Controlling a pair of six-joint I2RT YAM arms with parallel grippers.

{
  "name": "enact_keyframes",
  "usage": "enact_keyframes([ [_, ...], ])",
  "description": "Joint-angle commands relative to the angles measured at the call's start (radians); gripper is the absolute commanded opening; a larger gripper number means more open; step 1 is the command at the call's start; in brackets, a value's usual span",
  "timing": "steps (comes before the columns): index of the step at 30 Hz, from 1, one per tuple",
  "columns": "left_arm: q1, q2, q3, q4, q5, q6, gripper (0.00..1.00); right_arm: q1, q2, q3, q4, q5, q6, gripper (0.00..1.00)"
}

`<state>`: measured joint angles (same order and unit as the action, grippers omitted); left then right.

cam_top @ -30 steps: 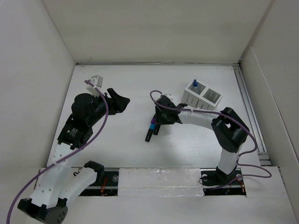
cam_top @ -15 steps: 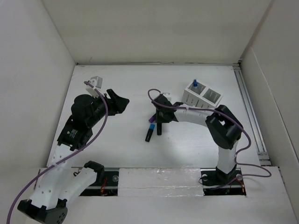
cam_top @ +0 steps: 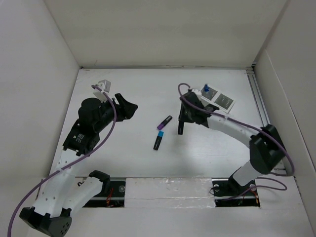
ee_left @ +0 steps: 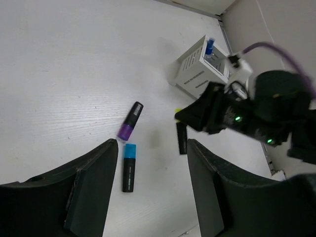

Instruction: Organize the desk

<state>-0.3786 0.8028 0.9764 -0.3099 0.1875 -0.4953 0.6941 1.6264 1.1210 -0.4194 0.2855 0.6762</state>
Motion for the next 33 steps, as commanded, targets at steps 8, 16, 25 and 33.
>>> enact_keyframes([
  [8, -0.003, 0.004, -0.004, 0.071, 0.092, -0.031, 0.53, -0.561, -0.188, 0.175, 0.089, 0.092, -0.156, 0.2],
  [16, -0.003, 0.001, 0.002, 0.064, 0.081, -0.031, 0.53, -0.663, -0.021, 0.296, 0.079, 0.162, -0.202, 0.2],
  [25, -0.003, 0.033, 0.033, 0.061, 0.062, -0.019, 0.53, -0.604, -0.028, 0.206, 0.137, 0.352, -0.184, 0.25],
  [33, -0.003, 0.072, 0.042, 0.081, 0.076, -0.011, 0.53, -0.545, -0.126, 0.071, 0.165, 0.428, -0.155, 0.37],
])
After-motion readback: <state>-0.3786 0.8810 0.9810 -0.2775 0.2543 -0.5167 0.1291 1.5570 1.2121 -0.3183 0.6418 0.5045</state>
